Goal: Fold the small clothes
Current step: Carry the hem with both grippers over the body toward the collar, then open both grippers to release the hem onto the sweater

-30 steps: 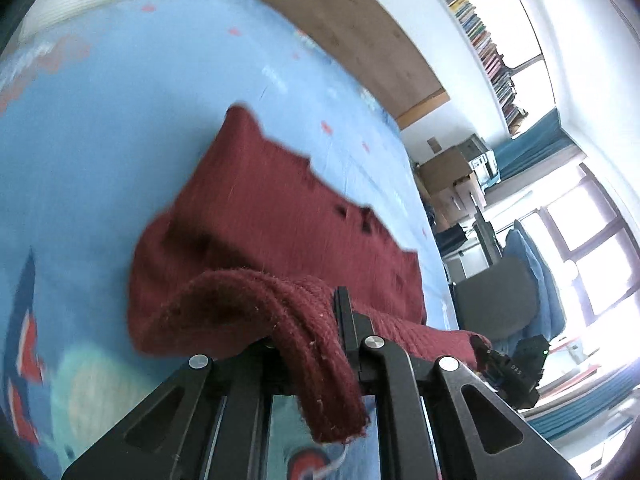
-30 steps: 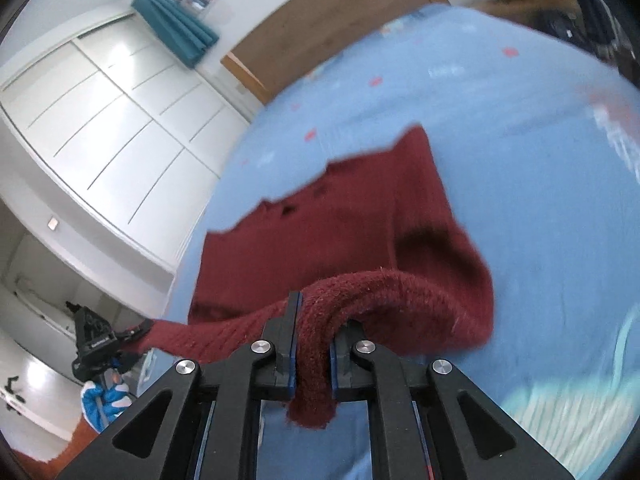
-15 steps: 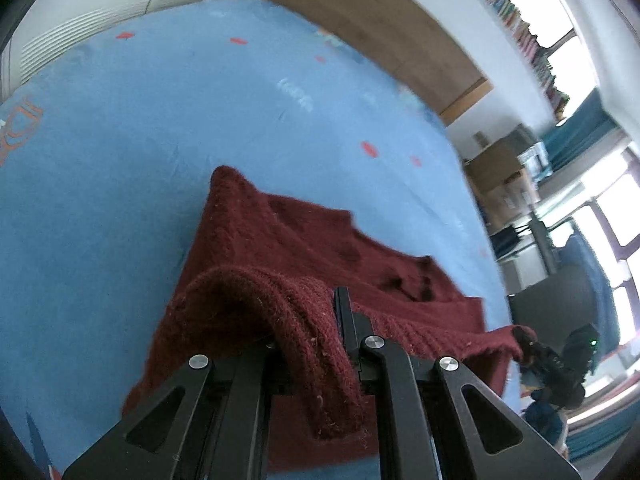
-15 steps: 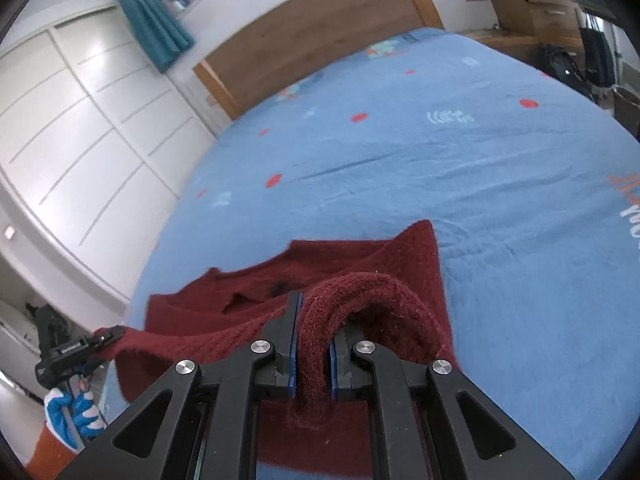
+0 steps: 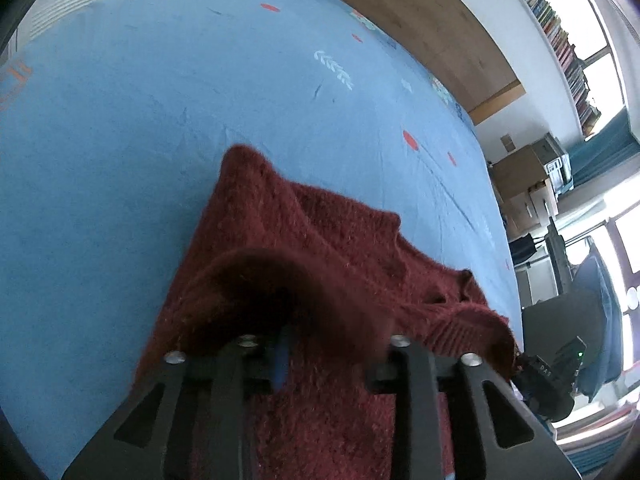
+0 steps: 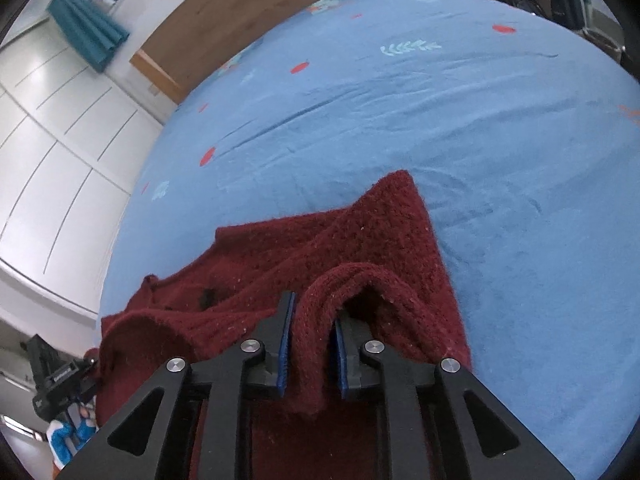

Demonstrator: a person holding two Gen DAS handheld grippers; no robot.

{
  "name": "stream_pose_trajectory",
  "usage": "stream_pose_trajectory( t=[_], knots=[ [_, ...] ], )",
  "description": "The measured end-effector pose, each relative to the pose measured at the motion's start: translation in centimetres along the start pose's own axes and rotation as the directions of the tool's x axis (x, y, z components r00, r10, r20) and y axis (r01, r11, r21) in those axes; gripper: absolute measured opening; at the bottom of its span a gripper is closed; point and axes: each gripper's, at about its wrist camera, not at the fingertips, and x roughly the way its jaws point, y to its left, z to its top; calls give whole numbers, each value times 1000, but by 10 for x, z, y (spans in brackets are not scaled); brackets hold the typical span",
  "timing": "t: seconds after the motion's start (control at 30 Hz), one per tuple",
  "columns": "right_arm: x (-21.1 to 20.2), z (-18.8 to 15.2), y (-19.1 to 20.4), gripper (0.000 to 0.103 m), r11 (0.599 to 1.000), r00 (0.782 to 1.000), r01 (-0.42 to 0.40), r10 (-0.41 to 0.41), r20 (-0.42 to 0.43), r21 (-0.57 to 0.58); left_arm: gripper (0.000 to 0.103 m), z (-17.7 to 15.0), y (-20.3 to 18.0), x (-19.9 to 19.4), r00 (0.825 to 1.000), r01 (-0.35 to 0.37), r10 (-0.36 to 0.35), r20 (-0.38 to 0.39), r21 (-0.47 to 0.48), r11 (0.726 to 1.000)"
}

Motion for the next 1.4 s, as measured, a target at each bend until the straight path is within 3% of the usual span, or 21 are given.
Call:
stream_pose_trajectory(
  t=[0.1, 0.2, 0.37, 0.47, 0.57, 0.73, 0.87, 1.03, 1.2, 1.4],
  knots=[
    [-1, 5, 1, 28, 1000, 1000, -14, 14, 2, 10, 42, 8, 0, -10, 1000, 5, -5, 18, -10, 1000],
    [-4, 9, 5, 45, 1000, 1000, -25, 25, -3, -5, 44, 14, -3, -17, 999, -6, 6, 33, 8, 1000],
    [-14, 21, 5, 61, 1000, 999, -25, 25, 33, 14, 48, 15, -18, -28, 992, -99, 92, 89, 76, 992],
    [-27, 27, 6, 62, 1000, 998, 1, -2, 66, 6, 49, 8, -31, -30, 979, -174, 156, 130, 143, 974],
    [-35, 23, 21, 62, 994, 996, 43, -34, 84, -98, 49, -4, -45, -18, 973, -212, 186, 138, 203, 956],
    [-11, -2, 55, 62, 936, 991, 133, -127, 41, -326, 49, -26, -67, 19, 963, -268, 240, 126, 308, 913],
    [11, -13, 54, 62, 913, 984, 167, -179, 3, -372, 49, -40, -59, 45, 942, -334, 322, 94, 365, 869],
    [8, -13, 44, 60, 898, 977, 199, -211, 12, -392, 49, -39, -51, 29, 949, -315, 301, 96, 355, 880],
    [-13, -15, 47, 61, 889, 969, 244, -240, 59, -388, 49, -58, -64, 3, 937, -348, 311, 157, 424, 836],
    [-43, -55, 66, 62, 878, 981, 196, -176, 87, -436, 50, -102, -78, -10, 949, -314, 262, 174, 465, 828]
  ],
)
